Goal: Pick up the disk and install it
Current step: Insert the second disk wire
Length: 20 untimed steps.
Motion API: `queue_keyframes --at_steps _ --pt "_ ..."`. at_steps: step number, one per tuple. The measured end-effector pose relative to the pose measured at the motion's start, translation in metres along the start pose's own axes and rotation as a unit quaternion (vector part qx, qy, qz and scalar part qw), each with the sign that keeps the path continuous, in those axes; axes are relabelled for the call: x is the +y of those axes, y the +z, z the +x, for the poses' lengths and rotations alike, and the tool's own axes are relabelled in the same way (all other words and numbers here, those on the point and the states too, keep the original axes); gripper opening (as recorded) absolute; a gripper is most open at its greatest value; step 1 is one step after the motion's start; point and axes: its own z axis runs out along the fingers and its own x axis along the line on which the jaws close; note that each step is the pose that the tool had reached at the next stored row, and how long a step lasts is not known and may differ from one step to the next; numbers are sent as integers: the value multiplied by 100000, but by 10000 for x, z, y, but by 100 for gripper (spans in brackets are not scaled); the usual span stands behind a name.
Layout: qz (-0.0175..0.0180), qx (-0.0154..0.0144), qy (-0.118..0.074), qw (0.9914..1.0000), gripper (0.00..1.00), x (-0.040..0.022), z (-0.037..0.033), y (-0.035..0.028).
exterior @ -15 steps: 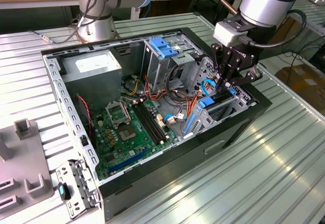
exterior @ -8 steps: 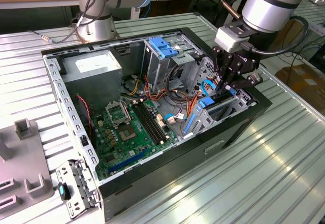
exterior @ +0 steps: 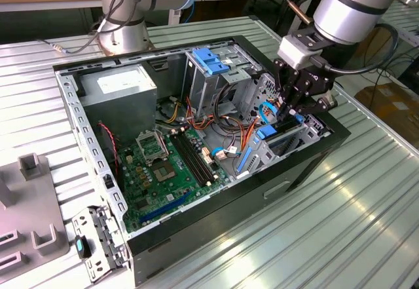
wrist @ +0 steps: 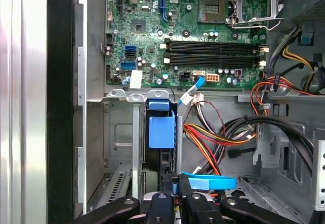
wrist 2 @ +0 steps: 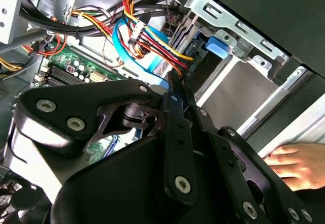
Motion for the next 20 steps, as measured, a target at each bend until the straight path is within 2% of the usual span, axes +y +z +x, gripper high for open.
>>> queue_keyframes --at_steps 14,17,20 --pt "0 -124 -14 100000 16 1 19 35" --pt "5 -174 -15 100000 16 0 18 19" --pt "8 -390 -9 99999 16 -2 17 -19"
